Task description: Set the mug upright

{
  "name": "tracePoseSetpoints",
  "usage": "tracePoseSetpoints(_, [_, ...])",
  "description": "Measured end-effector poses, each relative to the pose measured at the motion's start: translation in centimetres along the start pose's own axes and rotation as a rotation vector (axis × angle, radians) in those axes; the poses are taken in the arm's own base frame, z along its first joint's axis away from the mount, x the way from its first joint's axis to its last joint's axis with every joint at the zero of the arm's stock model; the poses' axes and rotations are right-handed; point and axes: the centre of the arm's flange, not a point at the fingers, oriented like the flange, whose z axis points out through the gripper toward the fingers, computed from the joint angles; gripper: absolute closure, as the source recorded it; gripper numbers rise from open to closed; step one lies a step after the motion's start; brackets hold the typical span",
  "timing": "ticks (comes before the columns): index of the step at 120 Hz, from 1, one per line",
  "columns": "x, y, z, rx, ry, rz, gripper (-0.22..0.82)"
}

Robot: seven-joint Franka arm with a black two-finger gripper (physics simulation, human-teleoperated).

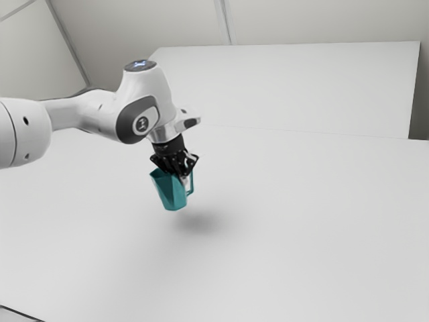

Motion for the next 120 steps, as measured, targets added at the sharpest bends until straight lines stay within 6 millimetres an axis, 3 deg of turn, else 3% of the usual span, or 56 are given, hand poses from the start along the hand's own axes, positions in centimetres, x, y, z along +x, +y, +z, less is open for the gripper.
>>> tracePoseSetpoints(80, [-0.4,-4.2,4.9,0.076,0.172,0.045,0.79])
tracePoseSetpoints(120, [-0.1,-6.0,7.3,0.075,0.172,0.017,0.79])
